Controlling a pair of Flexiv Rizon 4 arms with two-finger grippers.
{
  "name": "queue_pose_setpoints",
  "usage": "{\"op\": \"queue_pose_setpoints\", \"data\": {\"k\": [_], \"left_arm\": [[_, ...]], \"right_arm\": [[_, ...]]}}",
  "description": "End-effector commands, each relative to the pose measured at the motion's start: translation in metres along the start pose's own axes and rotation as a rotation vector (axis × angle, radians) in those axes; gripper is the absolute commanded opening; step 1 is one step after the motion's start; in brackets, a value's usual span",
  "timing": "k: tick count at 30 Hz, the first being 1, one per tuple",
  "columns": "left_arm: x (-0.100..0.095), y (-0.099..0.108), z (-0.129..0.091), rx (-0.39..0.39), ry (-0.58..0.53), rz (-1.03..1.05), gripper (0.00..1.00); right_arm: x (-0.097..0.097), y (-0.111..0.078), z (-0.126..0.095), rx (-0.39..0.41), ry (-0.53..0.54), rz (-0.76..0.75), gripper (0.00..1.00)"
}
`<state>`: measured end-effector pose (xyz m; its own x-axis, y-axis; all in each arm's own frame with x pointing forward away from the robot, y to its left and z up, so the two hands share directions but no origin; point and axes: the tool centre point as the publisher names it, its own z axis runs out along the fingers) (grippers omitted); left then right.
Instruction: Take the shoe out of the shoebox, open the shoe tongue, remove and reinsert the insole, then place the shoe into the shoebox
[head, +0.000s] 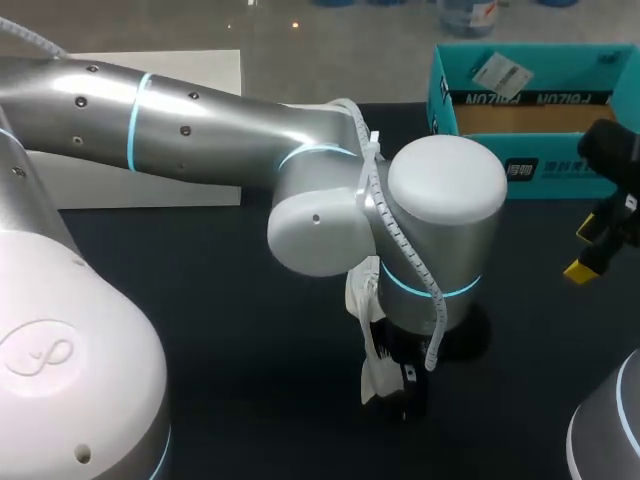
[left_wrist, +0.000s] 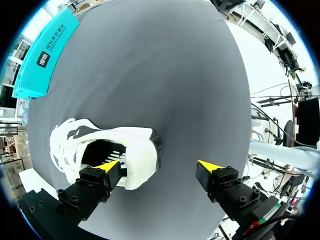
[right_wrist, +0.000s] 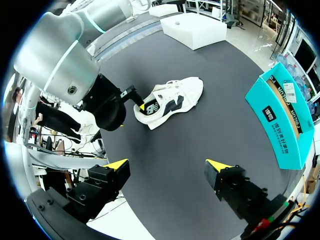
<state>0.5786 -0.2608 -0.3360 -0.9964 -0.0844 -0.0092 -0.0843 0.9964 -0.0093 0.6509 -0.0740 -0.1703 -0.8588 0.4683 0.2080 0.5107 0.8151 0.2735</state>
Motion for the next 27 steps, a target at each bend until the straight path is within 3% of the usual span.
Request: {"op": "queue_pose_setpoints", "data": {"k": [1, 22, 23, 24, 25, 26, 27], "left_arm": [[-0.004, -0.001, 0.009, -0.003, 0.007, -0.007, 1.00], [-0.027, -0.005, 0.030, 0.007, 0.002, -0.039, 1.00], [-0.028, -0.005, 0.030, 0.003, 0.005, -0.040, 0.93], [-0.028, -0.004, 0.031, -0.008, 0.009, -0.043, 0.71], [-0.029, -0.003, 0.031, -0.009, 0.009, -0.044, 0.62], [-0.029, -0.001, 0.030, -0.007, 0.011, -0.043, 0.44], [-0.029, 0.000, 0.029, -0.006, 0.012, -0.043, 0.32]], "right_arm": [[-0.001, 0.001, 0.001, 0.004, 0.001, 0.001, 1.00], [-0.001, 0.001, 0.001, 0.004, 0.001, 0.001, 1.00], [-0.001, 0.001, 0.001, 0.004, 0.001, 0.001, 1.00], [-0.001, 0.001, 0.001, 0.004, 0.001, 0.001, 1.00], [-0.001, 0.001, 0.001, 0.004, 0.001, 0.001, 1.00], [-0.001, 0.001, 0.001, 0.004, 0.001, 0.001, 1.00], [-0.001, 0.001, 0.001, 0.004, 0.001, 0.001, 1.00]]}}
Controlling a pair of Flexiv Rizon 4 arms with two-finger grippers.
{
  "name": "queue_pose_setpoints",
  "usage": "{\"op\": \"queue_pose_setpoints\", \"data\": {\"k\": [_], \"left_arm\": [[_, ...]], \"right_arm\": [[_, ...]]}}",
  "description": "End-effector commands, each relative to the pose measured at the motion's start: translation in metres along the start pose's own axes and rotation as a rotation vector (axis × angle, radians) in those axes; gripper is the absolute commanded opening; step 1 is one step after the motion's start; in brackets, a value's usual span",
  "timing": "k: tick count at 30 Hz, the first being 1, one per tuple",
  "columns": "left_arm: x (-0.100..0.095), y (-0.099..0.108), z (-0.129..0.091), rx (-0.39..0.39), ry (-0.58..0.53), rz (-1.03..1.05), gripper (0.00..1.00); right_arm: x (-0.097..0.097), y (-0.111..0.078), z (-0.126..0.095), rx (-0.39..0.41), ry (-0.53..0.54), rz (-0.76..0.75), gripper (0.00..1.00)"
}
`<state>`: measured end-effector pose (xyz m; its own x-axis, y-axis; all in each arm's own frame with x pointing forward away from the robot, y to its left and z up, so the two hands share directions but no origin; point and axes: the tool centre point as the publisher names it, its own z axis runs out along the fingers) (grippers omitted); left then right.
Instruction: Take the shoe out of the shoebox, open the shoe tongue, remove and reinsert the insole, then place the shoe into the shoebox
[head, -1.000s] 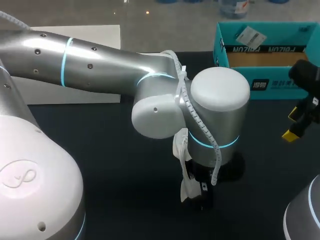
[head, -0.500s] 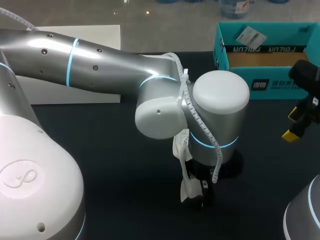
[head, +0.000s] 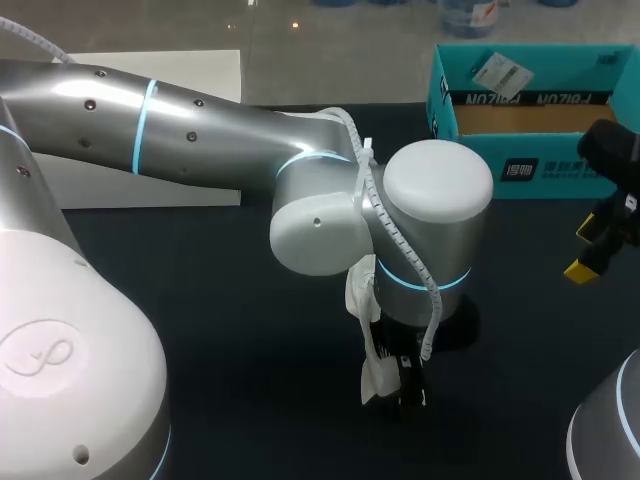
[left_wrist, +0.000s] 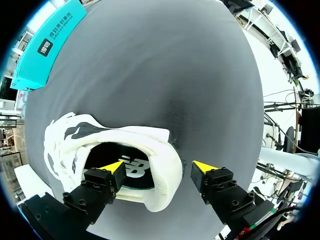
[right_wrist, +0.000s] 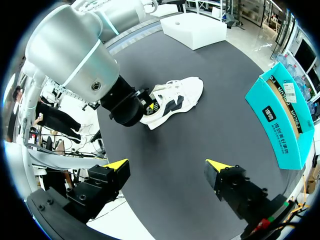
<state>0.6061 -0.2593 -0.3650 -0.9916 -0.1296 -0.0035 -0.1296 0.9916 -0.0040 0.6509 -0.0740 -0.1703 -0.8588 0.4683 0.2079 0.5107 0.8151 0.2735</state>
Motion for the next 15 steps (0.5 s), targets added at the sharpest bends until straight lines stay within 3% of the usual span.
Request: {"op": "queue_pose_setpoints", "data": {"k": [1, 3, 15], "left_arm": [[-0.0019, 0.0008, -0.0001, 0.000, 0.006, 0.001, 0.17], [-0.0029, 0.0014, 0.0007, -0.003, 0.003, -0.001, 0.00], [0.0008, 0.0058, 0.0071, -0.019, 0.012, 0.018, 0.00]], "right_arm": [[-0.0014, 0.0015, 0.0009, 0.004, 0.001, 0.001, 1.00], [-0.0014, 0.0015, 0.0009, 0.004, 0.001, 0.001, 1.00], [-0.0014, 0.0015, 0.0009, 0.004, 0.001, 0.001, 1.00]]}}
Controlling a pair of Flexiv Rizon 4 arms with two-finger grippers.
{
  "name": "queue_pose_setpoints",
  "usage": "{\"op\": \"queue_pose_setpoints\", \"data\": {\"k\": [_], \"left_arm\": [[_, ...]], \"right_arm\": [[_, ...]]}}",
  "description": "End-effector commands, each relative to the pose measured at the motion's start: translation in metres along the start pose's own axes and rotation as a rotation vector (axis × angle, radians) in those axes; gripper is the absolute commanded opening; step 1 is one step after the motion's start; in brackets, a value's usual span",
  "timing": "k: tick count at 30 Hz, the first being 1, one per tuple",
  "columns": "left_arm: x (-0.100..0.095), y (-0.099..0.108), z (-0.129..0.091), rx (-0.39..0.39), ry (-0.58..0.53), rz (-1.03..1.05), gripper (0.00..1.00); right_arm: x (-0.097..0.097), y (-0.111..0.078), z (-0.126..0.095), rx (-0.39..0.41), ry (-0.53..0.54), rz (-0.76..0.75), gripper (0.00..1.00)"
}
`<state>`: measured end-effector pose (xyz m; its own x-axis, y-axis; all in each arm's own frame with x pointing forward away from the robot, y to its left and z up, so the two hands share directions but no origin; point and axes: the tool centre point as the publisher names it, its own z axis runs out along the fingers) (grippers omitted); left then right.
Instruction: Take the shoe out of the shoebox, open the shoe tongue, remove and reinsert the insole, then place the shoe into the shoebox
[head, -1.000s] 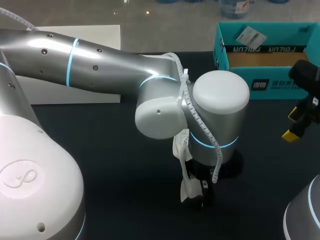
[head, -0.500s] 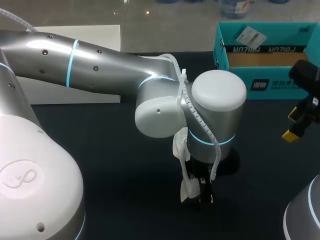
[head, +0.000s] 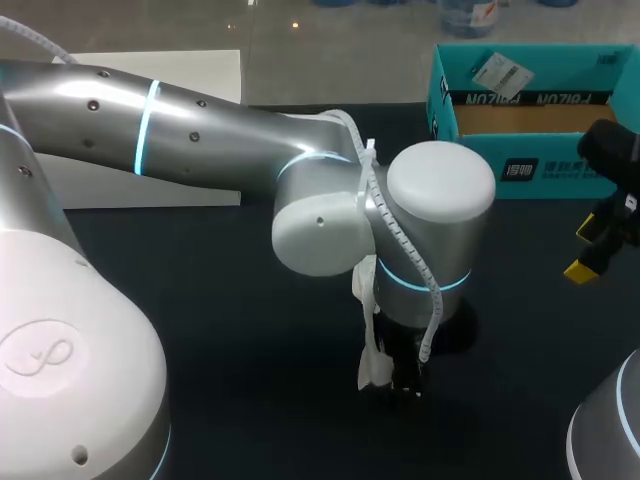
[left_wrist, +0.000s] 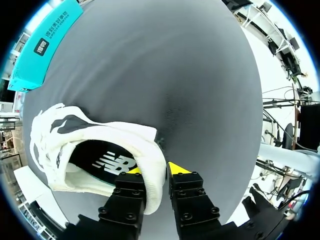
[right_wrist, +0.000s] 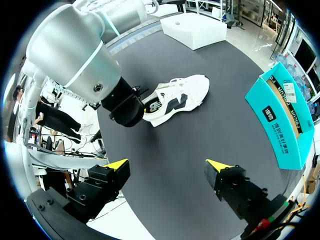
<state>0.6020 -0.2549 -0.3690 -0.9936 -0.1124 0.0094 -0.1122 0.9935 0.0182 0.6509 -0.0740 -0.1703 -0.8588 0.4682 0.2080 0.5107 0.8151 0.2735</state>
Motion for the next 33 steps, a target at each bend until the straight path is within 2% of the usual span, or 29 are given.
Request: {"op": "queue_pose_setpoints", "data": {"k": [1, 5, 10, 16, 24, 33], "left_arm": [[-0.003, 0.002, 0.003, 0.005, -0.001, -0.001, 0.00], [-0.004, 0.008, 0.000, 0.017, 0.000, -0.012, 0.00], [-0.008, 0.021, -0.013, 0.035, -0.013, -0.026, 0.00], [-0.016, 0.036, -0.047, 0.026, -0.024, -0.024, 0.00], [-0.022, 0.044, -0.094, 0.083, -0.022, -0.014, 0.00], [-0.019, 0.050, -0.134, 0.144, -0.060, -0.028, 0.00]], "right_arm": [[-0.001, 0.001, 0.001, 0.004, 0.001, 0.001, 1.00], [-0.001, 0.001, 0.001, 0.004, 0.001, 0.001, 1.00], [-0.001, 0.001, 0.001, 0.004, 0.001, 0.001, 1.00], [-0.001, 0.001, 0.001, 0.004, 0.001, 0.001, 1.00], [-0.001, 0.001, 0.001, 0.004, 0.001, 0.001, 1.00], [-0.001, 0.001, 0.001, 0.004, 0.001, 0.001, 1.00]]}}
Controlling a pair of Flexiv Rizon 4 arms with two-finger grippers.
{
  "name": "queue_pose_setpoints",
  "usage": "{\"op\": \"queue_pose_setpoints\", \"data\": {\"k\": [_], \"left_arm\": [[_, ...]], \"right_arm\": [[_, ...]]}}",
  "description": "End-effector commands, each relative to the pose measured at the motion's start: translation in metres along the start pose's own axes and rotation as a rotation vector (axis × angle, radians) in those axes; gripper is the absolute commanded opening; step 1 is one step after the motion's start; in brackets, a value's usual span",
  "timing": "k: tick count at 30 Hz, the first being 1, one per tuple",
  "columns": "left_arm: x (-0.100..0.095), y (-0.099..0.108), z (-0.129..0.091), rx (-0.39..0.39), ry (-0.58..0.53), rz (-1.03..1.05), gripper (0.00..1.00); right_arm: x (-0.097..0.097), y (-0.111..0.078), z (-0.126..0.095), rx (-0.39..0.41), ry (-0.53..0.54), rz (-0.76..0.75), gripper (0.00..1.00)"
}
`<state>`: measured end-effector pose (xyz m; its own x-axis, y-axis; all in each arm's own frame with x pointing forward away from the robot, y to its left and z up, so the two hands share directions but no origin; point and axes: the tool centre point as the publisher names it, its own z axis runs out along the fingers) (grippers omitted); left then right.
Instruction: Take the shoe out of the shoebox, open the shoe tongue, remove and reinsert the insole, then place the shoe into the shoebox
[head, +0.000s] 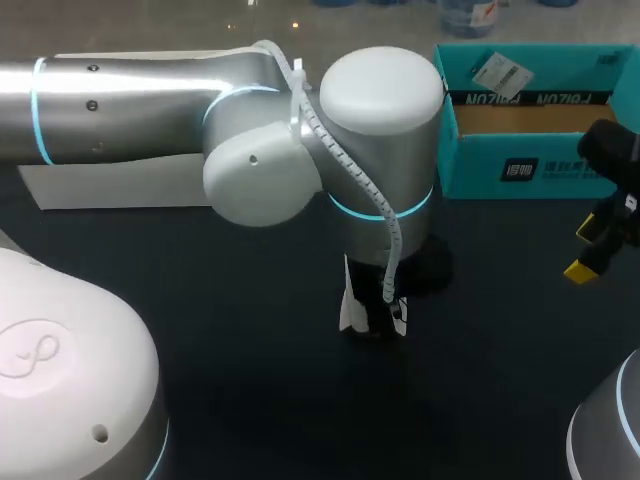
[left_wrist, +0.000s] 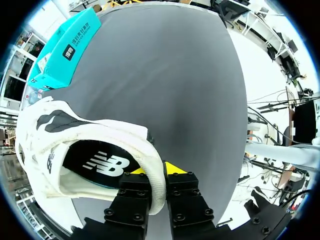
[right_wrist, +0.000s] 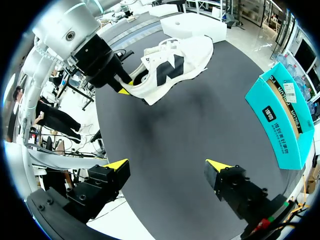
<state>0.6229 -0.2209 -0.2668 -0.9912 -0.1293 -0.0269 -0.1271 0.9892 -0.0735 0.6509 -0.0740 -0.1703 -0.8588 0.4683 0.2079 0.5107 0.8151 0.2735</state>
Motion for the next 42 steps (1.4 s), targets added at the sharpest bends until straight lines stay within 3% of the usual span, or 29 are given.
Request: {"op": "queue_pose_setpoints", "data": {"k": [1, 4, 21, 33, 42], "left_arm": [[0.003, 0.014, -0.035, 0.055, -0.024, -0.006, 0.00], [0.007, 0.016, -0.043, 0.118, -0.057, -0.027, 0.00], [0.007, 0.016, -0.043, 0.118, -0.057, -0.027, 0.00], [-0.084, 0.047, -0.052, 0.048, -0.065, -0.095, 0.00], [-0.163, 0.091, -0.062, -0.011, -0.045, -0.189, 0.00]], "right_arm": [[-0.001, 0.001, 0.001, 0.004, 0.002, 0.001, 1.00], [-0.001, 0.001, 0.001, 0.004, 0.002, 0.001, 1.00], [-0.001, 0.001, 0.001, 0.004, 0.002, 0.001, 1.00], [-0.001, 0.001, 0.001, 0.004, 0.002, 0.001, 1.00], [-0.001, 0.001, 0.001, 0.004, 0.002, 0.001, 1.00]]}}
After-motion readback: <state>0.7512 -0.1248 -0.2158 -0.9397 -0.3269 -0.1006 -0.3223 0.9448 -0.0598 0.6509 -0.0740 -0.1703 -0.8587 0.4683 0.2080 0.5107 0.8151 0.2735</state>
